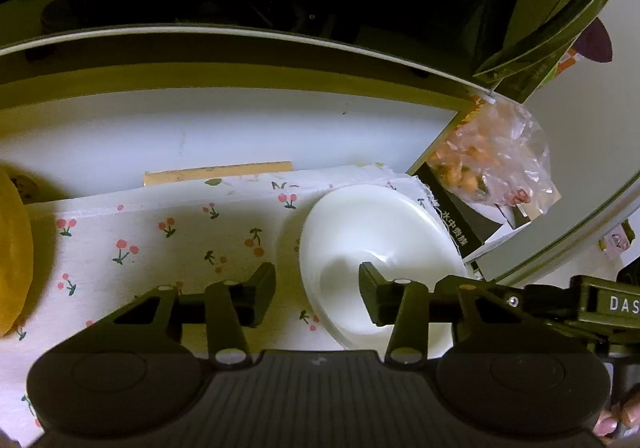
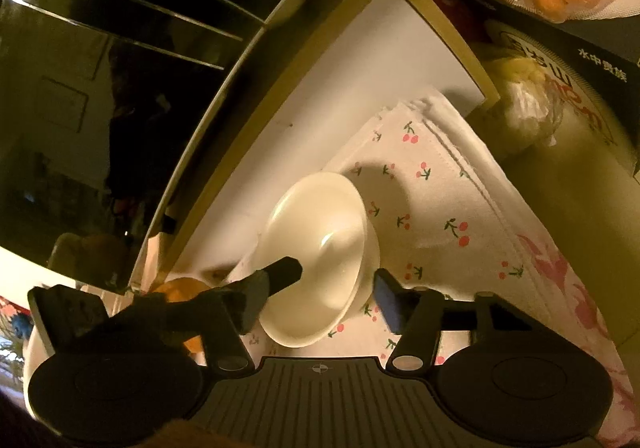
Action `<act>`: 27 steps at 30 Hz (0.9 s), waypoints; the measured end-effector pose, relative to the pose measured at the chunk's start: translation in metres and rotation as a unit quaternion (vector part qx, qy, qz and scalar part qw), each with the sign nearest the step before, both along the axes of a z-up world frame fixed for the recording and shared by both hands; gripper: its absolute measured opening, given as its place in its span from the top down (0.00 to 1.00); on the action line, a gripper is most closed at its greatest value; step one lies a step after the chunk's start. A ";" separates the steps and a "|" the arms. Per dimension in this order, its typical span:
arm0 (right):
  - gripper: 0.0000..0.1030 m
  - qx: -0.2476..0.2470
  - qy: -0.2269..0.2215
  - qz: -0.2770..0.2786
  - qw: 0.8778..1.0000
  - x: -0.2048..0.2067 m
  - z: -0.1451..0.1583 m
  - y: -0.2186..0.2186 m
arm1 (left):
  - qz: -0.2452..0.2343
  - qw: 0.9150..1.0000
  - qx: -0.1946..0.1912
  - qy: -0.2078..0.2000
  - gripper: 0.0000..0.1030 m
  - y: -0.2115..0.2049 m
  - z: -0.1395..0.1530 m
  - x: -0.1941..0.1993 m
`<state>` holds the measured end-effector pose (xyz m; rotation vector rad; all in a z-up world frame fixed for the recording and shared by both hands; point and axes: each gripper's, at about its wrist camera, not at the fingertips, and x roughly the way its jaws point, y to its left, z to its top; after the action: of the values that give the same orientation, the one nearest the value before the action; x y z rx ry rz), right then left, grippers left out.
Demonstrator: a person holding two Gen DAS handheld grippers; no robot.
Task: Organize plates and bowls
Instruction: 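Close the left gripper on the cream bowl rim while the right gripper grips it too, then lift the cream bowl with both grippers and carry it to the bowl stack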
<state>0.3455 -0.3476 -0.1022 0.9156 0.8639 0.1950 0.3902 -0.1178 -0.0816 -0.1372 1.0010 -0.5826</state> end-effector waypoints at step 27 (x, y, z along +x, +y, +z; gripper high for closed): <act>0.86 -0.006 0.004 -0.036 0.999 -0.007 0.000 0.001 | 0.026 1.000 0.015 -0.008 0.88 0.000 0.011 -0.008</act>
<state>0.3389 -0.3464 -0.1022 0.9359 0.8365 0.1241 0.3818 -0.1174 -0.0703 -0.1320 0.9883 -0.5193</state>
